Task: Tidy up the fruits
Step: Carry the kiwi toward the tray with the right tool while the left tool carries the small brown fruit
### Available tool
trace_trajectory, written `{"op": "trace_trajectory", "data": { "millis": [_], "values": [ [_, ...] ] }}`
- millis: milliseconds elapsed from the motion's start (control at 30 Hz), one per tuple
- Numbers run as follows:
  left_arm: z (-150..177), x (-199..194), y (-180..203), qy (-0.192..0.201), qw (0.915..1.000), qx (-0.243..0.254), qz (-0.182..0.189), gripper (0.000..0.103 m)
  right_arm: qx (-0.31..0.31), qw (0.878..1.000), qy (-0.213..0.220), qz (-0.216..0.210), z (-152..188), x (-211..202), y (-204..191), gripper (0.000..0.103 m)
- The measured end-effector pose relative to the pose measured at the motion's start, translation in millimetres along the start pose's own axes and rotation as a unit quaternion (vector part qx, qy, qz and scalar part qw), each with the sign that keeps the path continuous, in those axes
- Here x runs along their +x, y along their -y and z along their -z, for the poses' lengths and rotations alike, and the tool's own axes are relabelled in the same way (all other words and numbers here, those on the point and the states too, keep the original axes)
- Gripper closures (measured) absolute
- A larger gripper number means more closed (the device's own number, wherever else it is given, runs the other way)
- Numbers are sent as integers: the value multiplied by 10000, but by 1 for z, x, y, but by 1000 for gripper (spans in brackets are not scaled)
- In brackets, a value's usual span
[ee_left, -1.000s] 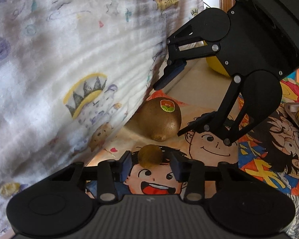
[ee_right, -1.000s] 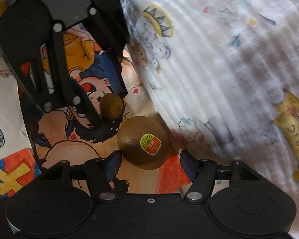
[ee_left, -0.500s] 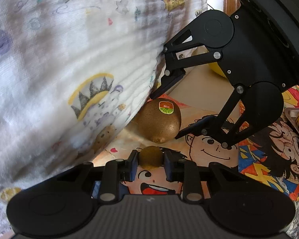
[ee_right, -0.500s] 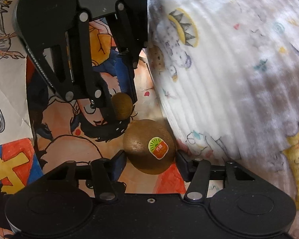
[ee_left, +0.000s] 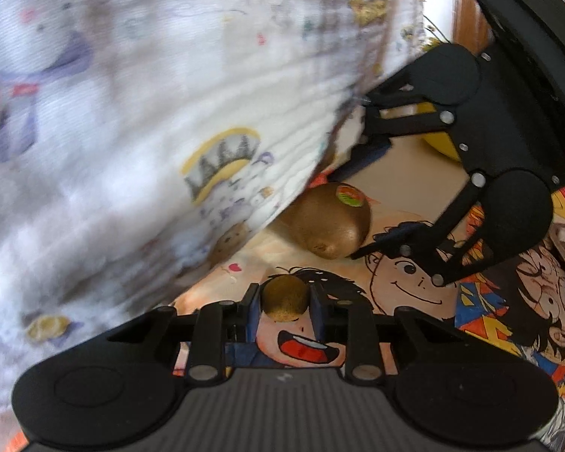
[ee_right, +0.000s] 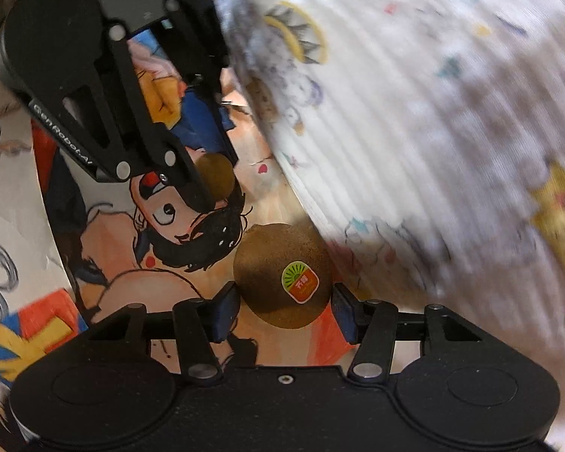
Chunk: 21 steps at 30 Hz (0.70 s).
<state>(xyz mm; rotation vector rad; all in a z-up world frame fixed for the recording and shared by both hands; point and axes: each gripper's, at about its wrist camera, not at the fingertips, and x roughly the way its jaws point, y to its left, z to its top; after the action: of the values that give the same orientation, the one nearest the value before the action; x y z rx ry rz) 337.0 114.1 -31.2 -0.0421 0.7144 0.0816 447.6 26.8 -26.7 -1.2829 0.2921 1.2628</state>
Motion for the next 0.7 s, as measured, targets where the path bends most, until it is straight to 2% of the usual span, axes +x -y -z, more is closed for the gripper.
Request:
{"op": "trace_trajectory", "data": {
  "millis": [233, 400, 533, 700],
  "values": [
    [9, -11, -12, -13, 9992, -385, -65, 73, 983, 9941, 29, -452, 6, -10, 13, 46],
    [13, -13, -14, -3, 9988, -475, -67, 73, 1066, 9926, 189, -554, 4, -3, 14, 32],
    [14, -14, -17, 9, 9984, -554, -101, 73, 1244, 9899, 359, -581, 6, -2, 14, 32],
    [16, -16, -24, 26, 9974, -707, -153, 73, 1473, 9856, 504, -656, 6, 3, 19, 38]
  ]
}}
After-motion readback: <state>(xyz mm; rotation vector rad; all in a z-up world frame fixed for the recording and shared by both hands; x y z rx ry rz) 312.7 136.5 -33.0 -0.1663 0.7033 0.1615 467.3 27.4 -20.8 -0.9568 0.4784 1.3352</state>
